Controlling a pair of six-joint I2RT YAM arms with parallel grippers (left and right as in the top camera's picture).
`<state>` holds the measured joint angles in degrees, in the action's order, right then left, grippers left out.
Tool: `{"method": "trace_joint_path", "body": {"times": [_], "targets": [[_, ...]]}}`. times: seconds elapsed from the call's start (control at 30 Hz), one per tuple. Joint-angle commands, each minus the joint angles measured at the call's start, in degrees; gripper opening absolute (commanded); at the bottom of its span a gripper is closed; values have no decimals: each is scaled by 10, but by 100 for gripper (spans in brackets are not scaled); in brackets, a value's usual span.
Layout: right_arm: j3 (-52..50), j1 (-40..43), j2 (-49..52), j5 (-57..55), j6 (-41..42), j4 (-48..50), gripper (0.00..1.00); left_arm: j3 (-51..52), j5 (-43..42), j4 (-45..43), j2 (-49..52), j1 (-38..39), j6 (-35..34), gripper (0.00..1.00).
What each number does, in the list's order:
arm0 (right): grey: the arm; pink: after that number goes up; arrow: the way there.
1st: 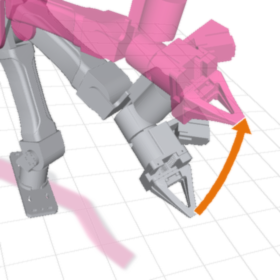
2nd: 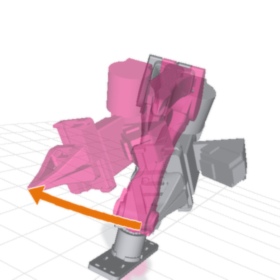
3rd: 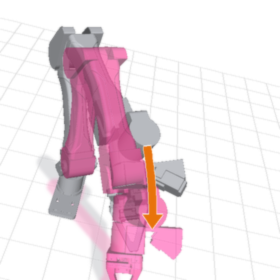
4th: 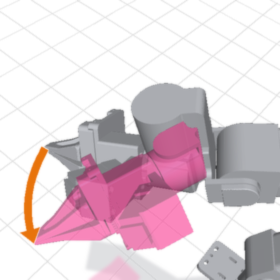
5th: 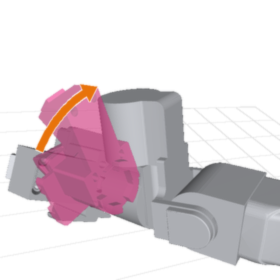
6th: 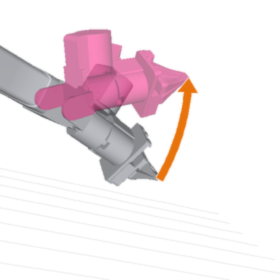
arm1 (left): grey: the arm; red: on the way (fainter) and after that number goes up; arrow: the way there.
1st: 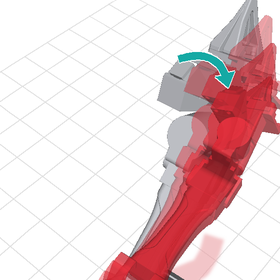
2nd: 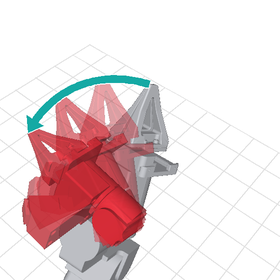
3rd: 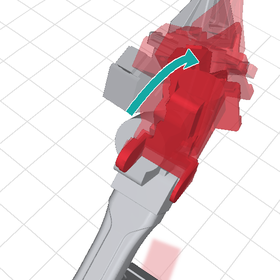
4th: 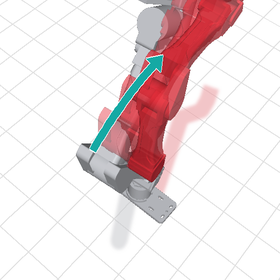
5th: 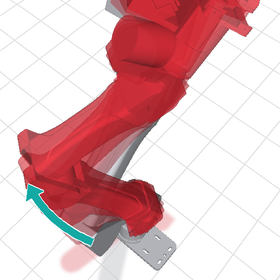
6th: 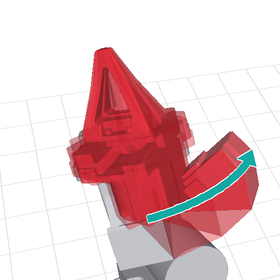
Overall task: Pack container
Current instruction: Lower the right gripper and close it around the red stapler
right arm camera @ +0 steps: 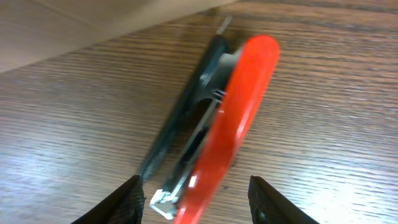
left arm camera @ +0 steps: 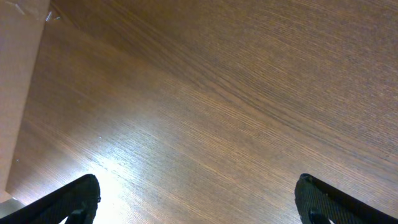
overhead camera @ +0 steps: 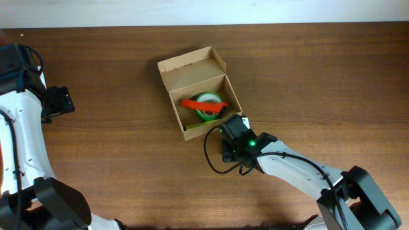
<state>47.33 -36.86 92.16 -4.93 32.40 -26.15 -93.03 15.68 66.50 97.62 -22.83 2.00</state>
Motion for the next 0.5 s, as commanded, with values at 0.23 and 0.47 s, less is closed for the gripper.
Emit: {"method": "trace_joint_path", "body": {"times": [0.23,0.47], "targets": [[-4,2,30,-59,-9,-7,54,3,-2,-1,-9,-2,9,100],[-4,48,30,-58,-43,-13,54,3,-2,-1,-9,-2,9,100]]}}
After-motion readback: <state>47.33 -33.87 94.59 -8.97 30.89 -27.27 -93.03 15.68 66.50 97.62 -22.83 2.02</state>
